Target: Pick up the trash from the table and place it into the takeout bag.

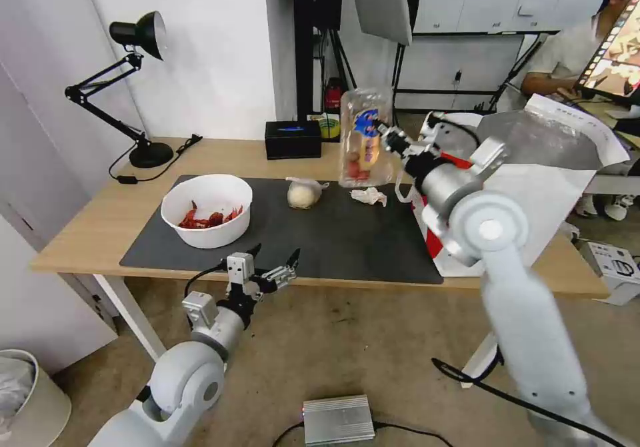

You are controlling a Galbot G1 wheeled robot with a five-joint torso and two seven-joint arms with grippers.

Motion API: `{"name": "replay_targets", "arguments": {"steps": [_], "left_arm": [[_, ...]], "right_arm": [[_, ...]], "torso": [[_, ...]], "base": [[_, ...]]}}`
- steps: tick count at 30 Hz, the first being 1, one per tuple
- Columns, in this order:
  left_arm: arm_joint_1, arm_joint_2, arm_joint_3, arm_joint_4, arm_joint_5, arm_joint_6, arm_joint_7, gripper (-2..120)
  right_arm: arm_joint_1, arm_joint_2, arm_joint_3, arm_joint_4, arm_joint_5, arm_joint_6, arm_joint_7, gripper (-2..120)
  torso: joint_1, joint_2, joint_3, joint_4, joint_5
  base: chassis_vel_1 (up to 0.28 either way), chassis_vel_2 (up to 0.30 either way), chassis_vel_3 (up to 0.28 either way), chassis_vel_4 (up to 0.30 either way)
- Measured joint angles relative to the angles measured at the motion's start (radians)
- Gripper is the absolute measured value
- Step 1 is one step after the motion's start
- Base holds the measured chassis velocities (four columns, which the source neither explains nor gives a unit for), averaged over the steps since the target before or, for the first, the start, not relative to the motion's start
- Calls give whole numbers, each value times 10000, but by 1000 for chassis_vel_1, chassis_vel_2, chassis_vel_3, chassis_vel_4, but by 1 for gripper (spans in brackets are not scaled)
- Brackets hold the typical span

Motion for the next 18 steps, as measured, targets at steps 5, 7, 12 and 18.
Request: {"name": "replay_targets", "arguments": {"steps": [5,7,12,18], "left_arm": [[-32,-45,49,40,8,0,0,100],[-32,-64,68,55,24,0,0,100],[5,-157,143,100,123,0,0,100],[39,-186,155,114,159,-7,-2,100]], "right_arm": [[117,-317,434,-26,-133,175,221,0],[103,-363,496,-56,-415,280,227,0],[-63,-441,583,-179,-1936,904,11,0],[-111,-515,580,-311,-3090,1309,9,0]], "torso": [[0,0,0,-1,0],[0,-1,0,-1,0],[0,0,0,0,0],[0,0,0,0,-1]], "base": [[0,0,0,0],[0,0,0,0],[0,0,0,0],[0,0,0,0]]}}
